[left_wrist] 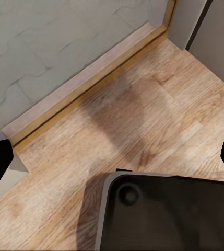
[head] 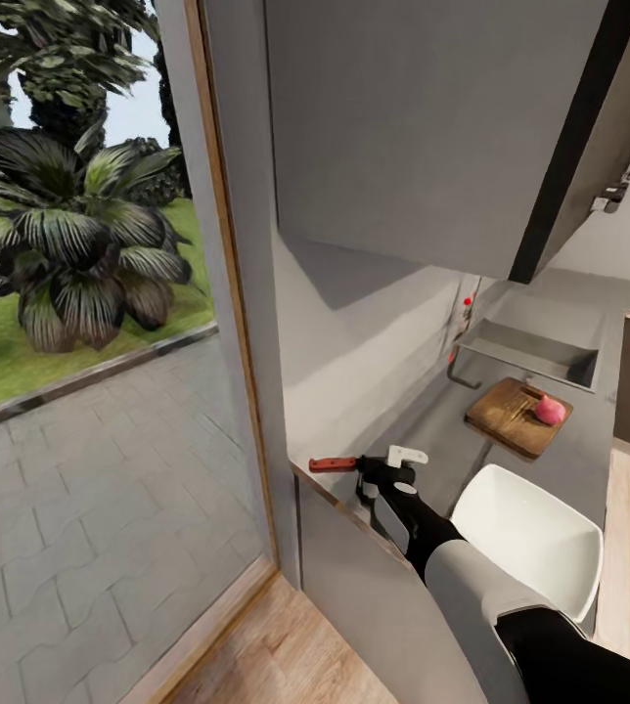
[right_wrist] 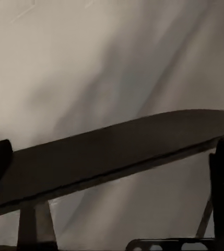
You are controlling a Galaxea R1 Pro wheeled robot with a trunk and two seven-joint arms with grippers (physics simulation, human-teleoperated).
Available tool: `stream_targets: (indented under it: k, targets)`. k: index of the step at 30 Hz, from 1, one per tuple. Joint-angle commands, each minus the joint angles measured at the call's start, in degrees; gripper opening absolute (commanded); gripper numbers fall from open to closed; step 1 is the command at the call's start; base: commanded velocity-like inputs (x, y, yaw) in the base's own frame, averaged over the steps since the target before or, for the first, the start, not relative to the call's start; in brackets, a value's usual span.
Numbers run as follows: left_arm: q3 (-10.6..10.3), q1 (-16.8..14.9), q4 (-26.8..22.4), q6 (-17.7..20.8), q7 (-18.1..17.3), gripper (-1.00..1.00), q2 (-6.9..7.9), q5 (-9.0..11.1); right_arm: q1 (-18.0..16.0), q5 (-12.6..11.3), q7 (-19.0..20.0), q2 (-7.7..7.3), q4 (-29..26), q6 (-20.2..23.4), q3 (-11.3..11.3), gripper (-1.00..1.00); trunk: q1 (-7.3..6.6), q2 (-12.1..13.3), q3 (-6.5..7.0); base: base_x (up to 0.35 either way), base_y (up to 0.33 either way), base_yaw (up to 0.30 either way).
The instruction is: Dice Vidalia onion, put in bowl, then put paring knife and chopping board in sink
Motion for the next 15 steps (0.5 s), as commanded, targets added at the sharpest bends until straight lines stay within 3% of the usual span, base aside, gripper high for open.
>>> stream_targets:
  k: [1,8,15]
  targets:
    - [0.4,0.0,-0.1,-0.1,-0.4,1.0,-0.1,-0.4,0.0,-1.3,-0.3,-0.04,0.1,0.0,0.2,1.0,0.07,-0.1,-0.12,0.163,0.0,0.0]
    - [0.4,0.0,-0.1,-0.1,-0.4,1.0,-0.11,-0.4,0.0,-1.3,-0.3,-0.03,0.1,0.0,0.2,1.0,0.07,-0.1,-0.12,0.151,0.0,0.0]
    - [0.4,0.0,-0.1,-0.1,-0.4,1.0,-0.11,-0.4,0.0,-1.3,-0.3,-0.06,0.1,0.0,0.2,1.0,0.07,-0.1,-0.12,0.02,0.0,0.0]
